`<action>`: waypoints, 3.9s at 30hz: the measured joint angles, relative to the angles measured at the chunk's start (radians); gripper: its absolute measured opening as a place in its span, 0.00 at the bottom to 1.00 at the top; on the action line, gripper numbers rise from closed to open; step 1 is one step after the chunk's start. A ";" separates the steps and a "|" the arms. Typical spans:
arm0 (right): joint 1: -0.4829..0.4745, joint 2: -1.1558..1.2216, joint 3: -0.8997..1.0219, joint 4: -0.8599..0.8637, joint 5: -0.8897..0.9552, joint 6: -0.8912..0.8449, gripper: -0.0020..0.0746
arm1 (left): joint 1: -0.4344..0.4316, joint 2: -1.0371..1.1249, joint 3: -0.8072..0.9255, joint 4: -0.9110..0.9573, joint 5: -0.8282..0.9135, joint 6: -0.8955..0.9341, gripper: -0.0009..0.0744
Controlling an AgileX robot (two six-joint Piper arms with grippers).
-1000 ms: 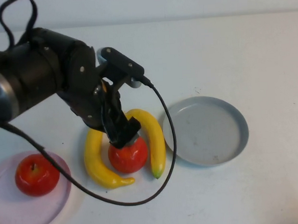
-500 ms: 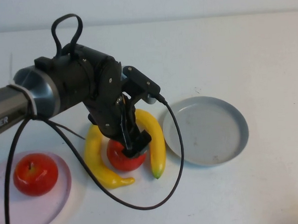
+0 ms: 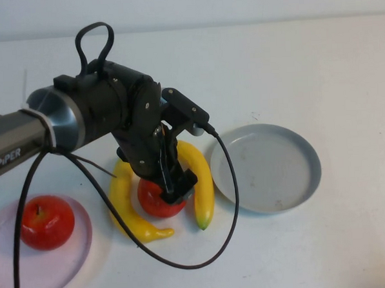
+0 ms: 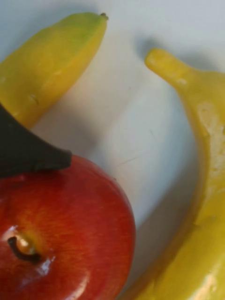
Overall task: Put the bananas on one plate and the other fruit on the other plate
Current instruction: Put one type of fruit in the left plate, then put another type of fruit in the right plate
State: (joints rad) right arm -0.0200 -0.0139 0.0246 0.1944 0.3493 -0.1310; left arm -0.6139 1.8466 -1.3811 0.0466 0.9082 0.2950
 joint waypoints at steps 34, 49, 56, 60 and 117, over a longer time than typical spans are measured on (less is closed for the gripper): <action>0.000 0.000 0.000 0.000 0.000 0.000 0.00 | 0.370 -0.600 0.219 0.104 0.321 -0.251 0.75; 0.000 0.000 0.000 0.000 0.000 0.000 0.00 | 0.431 -0.702 0.644 0.096 0.025 -0.266 0.75; 0.000 0.000 0.000 0.000 0.000 0.000 0.00 | 0.435 -0.702 0.683 0.096 -0.027 -0.266 0.75; 0.000 0.000 0.000 0.000 0.000 0.000 0.00 | 0.435 -0.702 0.685 0.096 -0.030 -0.270 0.84; 0.000 0.000 0.000 0.000 0.000 0.000 0.00 | 0.436 -1.767 1.404 0.014 -0.997 -0.310 0.02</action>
State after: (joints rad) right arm -0.0200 -0.0139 0.0246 0.1944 0.3493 -0.1310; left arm -0.1782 0.0799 0.0226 0.0605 -0.0888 -0.0145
